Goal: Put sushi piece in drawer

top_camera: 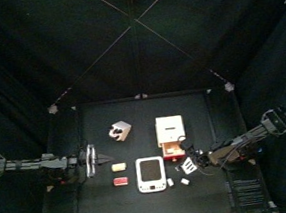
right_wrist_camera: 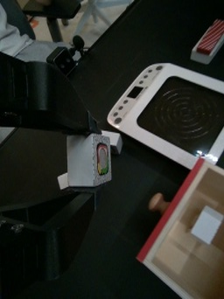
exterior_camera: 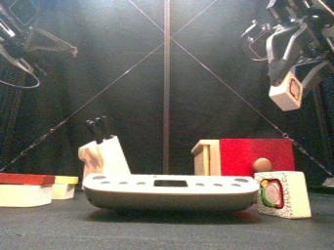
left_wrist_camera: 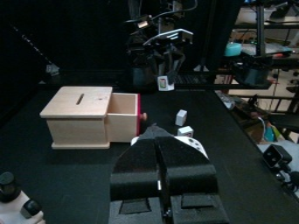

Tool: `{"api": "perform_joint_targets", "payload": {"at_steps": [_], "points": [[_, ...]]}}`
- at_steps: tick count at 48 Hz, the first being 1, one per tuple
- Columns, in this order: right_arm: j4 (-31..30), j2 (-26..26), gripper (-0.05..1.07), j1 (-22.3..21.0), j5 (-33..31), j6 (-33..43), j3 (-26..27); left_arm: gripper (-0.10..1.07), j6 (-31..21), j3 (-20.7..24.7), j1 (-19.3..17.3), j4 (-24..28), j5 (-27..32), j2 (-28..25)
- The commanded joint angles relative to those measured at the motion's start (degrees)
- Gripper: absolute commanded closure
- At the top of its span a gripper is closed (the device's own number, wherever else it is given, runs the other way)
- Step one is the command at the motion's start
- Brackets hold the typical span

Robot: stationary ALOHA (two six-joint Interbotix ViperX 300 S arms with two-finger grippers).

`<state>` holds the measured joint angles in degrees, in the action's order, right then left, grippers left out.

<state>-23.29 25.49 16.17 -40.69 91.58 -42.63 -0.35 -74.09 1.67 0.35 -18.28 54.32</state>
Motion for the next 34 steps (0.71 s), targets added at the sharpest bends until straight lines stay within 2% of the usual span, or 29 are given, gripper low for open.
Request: {"api": "perform_joint_targets", "payload": {"at_steps": [1, 14, 24, 34], "points": [[-2.64, 2.02, 0.44, -2.02, 2.20, 0.00, 0.97, 1.01, 0.09, 0.70, -0.09, -0.09, -0.62, -0.26], [-7.65, 4.22, 0.44, -7.73, 7.21, 0.09, -1.58, 1.01, 0.09, 0.53, -0.18, -0.09, -0.62, -0.26], [-8.17, 4.22, 0.44, -11.34, 10.81, 0.09, -6.42, 1.01, 0.09, 0.44, -0.18, 0.00, -0.62, -0.26], [-8.88, 4.13, 0.44, -13.97, 11.51, 0.09, -8.61, 1.01, 0.09, 0.35, -0.26, -0.09, -0.62, -0.26]]}}
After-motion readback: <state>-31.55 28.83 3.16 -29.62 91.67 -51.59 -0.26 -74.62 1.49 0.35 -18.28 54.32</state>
